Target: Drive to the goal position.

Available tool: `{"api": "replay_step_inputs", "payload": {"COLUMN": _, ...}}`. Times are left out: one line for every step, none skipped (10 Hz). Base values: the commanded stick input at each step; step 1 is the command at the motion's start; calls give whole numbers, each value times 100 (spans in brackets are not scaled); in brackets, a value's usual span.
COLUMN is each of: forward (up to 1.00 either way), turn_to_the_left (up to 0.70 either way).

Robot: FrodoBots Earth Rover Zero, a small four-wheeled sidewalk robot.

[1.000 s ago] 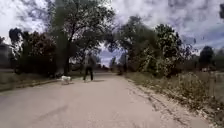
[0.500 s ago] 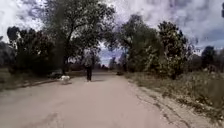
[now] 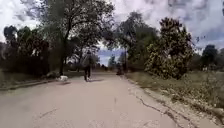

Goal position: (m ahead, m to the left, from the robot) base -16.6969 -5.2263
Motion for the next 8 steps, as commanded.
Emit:
{"api": "replay_step_inputs", "payload": {"forward": 85, "turn_to_the_left": 0}}
{"api": "replay_step_inputs", "payload": {"forward": 85, "turn_to_the_left": 0}}
{"api": "replay_step_inputs", "payload": {"forward": 85, "turn_to_the_left": 0}}
{"api": "replay_step_inputs", "payload": {"forward": 85, "turn_to_the_left": 0}}
{"api": "replay_step_inputs", "payload": {"forward": 85, "turn_to_the_left": 0}}
{"api": "replay_step_inputs", "payload": {"forward": 85, "turn_to_the_left": 0}}
{"api": "replay_step_inputs", "payload": {"forward": 85, "turn_to_the_left": 0}}
{"api": "replay_step_inputs", "payload": {"forward": 85, "turn_to_the_left": 0}}
